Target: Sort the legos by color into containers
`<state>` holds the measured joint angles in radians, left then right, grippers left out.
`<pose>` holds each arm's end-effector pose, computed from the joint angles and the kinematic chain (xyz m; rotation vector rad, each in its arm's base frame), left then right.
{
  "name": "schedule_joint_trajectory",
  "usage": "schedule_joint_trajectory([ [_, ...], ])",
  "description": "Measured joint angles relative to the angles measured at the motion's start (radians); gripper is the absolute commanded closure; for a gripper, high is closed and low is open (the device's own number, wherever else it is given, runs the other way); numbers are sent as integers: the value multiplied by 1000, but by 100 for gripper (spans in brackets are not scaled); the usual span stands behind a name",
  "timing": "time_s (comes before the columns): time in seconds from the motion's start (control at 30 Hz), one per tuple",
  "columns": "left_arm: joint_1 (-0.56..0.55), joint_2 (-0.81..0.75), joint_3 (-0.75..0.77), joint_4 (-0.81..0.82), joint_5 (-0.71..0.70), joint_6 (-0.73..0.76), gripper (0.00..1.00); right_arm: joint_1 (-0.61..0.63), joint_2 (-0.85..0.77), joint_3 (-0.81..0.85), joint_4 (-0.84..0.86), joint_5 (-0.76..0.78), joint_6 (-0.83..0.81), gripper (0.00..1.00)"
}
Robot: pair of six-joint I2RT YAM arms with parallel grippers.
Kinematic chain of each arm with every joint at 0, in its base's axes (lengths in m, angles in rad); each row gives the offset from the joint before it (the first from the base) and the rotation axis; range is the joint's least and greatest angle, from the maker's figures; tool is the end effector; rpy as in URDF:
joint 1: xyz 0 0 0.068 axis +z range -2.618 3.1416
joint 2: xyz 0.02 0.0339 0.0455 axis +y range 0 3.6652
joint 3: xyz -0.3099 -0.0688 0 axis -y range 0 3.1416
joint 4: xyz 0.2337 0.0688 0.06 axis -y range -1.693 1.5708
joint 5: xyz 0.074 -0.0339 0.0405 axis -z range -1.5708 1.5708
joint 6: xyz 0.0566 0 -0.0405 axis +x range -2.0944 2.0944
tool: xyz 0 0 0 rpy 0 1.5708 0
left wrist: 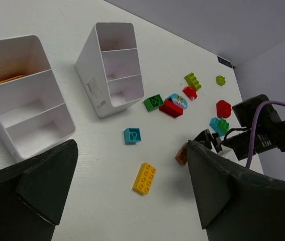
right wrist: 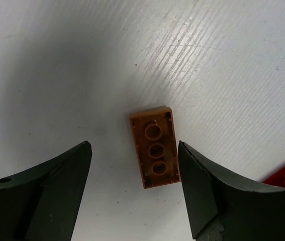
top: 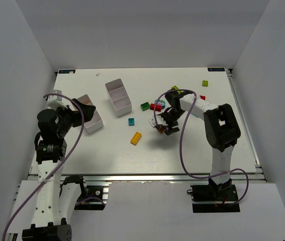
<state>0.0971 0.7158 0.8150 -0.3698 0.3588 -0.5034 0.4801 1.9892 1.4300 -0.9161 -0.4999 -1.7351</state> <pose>0.1364 -0.0067 0.3658 -0.3035 1.8430 -0.6125 0.3313 0.2031 0.2004 -2.4582 1.1905 0.4878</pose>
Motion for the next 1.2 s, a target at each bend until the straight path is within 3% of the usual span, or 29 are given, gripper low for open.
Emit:
schedule_joint_trajectory([
  [0.43,0,-5,-19,-14,0,-3,2,49,28,31,26,23,55,32],
  [0.73,0,-5,-22,-19,0,-3,2,57,74,74,1,56,71,43],
  [0.83,0,-5,-23,-18,0,-3,2,57,78,80,-3,65,76,50],
  [0.97,0,-5,-26,-18,1,-3,2,57,80,89,-13,73,82,74],
  [1.2,0,-11,-39,-14,3,-5,2,55,82,151,7,-58,218,92],
])
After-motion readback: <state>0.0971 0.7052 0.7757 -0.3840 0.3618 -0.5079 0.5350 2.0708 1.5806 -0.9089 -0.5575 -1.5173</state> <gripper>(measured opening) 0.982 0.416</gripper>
